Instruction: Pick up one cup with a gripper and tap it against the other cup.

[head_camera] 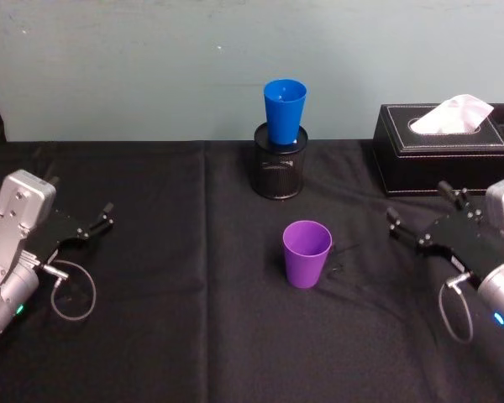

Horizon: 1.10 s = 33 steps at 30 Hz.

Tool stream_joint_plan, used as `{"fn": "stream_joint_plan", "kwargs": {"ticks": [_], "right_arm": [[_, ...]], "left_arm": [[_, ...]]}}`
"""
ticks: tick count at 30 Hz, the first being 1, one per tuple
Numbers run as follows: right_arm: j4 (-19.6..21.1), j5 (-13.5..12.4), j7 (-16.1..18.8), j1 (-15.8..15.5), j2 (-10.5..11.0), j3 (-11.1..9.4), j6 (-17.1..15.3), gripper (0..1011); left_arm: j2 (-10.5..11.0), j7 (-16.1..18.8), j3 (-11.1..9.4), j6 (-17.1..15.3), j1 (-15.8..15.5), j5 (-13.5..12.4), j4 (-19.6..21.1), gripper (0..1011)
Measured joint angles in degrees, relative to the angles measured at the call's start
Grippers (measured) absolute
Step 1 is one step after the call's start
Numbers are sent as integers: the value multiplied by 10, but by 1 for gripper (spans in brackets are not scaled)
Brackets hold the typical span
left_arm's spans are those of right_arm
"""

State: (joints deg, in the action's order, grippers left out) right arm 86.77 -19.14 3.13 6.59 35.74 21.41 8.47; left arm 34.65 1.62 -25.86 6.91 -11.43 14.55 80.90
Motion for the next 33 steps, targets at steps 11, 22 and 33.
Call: {"fn": "stream_joint_plan", "kwargs": {"ticks": [11,22,33], "right_arm": [[16,-74,149,-40,24,9,2,1003],[1,-82,234,-32,14,26,13,1003],[-53,-52,253,22,-36,41,6,1003]], "left_arm": [[0,0,0,0,0,0,0,1000],[0,0,0,0,0,0,0,1000],[0,0,0,0,0,0,0,1000]]}}
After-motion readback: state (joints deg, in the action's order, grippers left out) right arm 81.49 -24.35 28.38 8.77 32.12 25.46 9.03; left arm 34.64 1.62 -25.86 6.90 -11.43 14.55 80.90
